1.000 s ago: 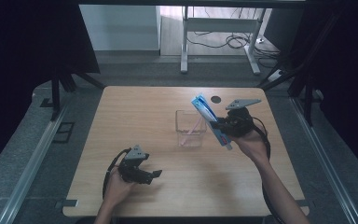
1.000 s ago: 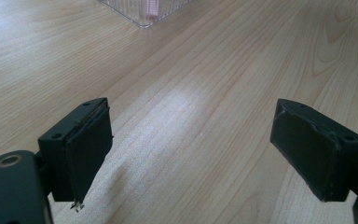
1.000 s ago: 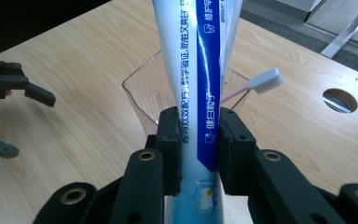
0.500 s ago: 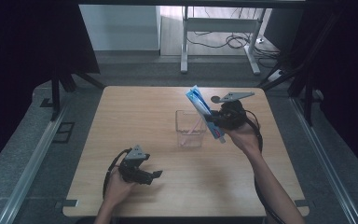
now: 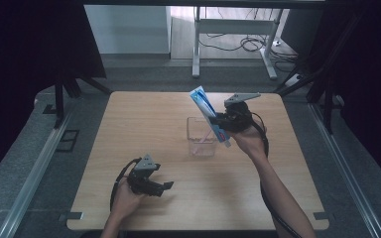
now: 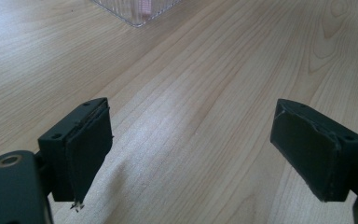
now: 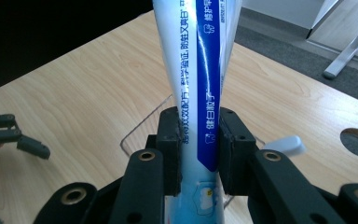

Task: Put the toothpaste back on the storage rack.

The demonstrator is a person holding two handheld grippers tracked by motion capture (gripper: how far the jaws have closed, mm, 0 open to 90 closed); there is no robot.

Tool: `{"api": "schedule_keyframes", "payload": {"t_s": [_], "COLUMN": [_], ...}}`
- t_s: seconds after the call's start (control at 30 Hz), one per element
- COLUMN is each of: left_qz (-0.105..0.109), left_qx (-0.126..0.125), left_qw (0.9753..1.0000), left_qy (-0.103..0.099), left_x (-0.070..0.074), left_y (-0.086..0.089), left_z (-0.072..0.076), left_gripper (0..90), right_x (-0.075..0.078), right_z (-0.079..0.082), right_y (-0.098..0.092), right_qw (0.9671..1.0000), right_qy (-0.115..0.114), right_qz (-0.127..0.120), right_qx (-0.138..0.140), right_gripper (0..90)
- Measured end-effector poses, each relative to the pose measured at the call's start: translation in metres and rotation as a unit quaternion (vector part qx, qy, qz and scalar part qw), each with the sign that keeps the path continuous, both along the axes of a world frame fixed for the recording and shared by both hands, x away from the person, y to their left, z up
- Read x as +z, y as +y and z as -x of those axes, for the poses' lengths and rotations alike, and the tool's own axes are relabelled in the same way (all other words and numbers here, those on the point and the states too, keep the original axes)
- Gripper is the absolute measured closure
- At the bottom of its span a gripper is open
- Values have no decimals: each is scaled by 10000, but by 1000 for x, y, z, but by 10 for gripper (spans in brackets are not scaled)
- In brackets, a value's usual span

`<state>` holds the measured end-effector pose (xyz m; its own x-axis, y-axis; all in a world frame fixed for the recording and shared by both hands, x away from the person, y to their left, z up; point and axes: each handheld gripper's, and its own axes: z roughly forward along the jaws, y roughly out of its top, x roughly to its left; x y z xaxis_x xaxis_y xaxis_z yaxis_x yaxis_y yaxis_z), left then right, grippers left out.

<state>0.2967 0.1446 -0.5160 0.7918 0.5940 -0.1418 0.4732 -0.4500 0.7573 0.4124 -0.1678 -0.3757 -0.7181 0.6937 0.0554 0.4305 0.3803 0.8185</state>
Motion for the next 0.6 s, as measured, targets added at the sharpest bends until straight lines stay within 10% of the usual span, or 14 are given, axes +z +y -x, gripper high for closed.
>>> {"api": "schedule_keyframes", "payload": {"t_s": [0.6], "left_qz": [-22], "left_qx": [-35], "left_qw": [10000], "left_qy": [0], "left_x": [0], "left_y": [0], "left_z": [0], "left_gripper": [129], "right_x": [-4], "right_z": [-17], "right_y": [21], "right_qw": [9999], "right_qy": [-113], "right_qz": [-125], "right_qx": [-27], "right_gripper": [731]}}
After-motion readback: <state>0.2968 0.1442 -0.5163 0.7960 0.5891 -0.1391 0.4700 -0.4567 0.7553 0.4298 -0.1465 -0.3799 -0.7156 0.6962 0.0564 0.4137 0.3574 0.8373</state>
